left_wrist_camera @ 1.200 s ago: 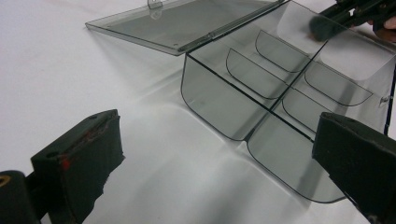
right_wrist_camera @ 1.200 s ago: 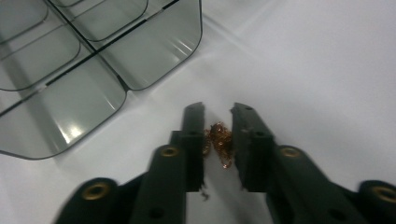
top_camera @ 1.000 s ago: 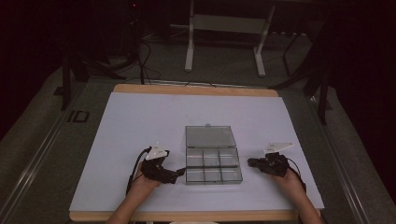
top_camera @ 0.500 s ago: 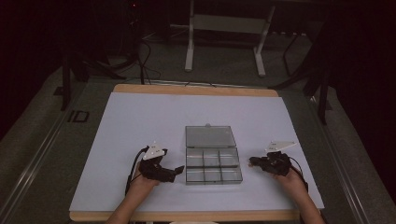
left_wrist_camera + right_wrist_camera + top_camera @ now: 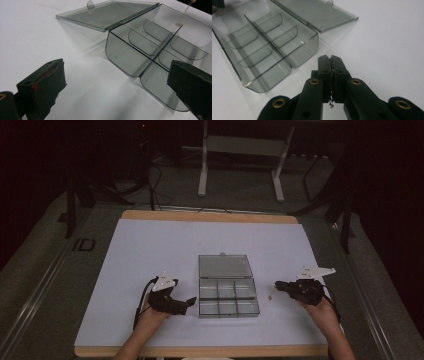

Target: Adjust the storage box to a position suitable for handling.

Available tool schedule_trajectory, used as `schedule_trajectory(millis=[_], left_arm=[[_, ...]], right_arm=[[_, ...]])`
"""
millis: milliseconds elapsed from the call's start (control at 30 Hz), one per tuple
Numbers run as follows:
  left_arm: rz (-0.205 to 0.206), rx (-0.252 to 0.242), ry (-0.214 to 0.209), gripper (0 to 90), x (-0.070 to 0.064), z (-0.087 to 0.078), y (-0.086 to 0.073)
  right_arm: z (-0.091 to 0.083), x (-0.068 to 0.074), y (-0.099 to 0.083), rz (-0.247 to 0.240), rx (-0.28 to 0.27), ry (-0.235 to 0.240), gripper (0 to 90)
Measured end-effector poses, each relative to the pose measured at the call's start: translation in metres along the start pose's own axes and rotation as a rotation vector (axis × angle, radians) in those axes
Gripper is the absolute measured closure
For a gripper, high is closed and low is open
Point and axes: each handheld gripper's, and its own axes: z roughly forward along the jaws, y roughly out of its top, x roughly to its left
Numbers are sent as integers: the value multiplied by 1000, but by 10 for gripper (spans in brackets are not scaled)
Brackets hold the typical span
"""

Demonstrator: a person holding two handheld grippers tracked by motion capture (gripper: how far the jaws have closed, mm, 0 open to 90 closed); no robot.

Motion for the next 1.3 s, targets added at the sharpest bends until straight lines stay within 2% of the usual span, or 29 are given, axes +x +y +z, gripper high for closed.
schedule_trajectory(millis=[400,733,1033,1300], left_arm=[[5,0,4,25,0,-1,0],[2,-2,7,25,1,-2,-1],[5,3,6,25,1,-1,-1],[4,1,5,25,1,-2,-1]], right_arm=[[-23,5,17,-24,-51,-7,880],[-38,17,37,-64,-97,-2,879],[-44,31,57,-107,-130,58,879],[-40,49,72,-160,-148,124,879]])
